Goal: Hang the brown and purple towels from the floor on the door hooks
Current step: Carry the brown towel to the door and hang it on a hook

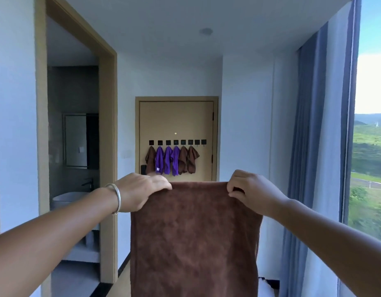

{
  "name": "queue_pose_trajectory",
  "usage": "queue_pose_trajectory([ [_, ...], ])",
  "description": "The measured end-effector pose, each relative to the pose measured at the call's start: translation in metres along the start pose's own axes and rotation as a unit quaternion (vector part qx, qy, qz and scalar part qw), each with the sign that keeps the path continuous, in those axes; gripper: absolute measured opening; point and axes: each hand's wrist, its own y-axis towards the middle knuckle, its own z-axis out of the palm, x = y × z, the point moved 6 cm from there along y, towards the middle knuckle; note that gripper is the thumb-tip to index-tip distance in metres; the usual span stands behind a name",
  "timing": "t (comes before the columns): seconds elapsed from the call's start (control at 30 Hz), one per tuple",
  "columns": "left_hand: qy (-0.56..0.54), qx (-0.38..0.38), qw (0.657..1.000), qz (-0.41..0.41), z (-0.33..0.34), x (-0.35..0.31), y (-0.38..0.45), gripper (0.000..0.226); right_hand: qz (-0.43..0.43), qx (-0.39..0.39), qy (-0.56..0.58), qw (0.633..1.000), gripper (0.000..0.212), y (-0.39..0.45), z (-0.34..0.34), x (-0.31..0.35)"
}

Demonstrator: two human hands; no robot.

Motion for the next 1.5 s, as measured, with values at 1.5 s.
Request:
queue_pose_trajectory([
  [1.5,-0.051,-0.007,0.998,-0.019,0.449,0.433,0.505,0.073,-0.018,0.069,-0.059,0.996,0.058,0.488,0.506,-0.406],
])
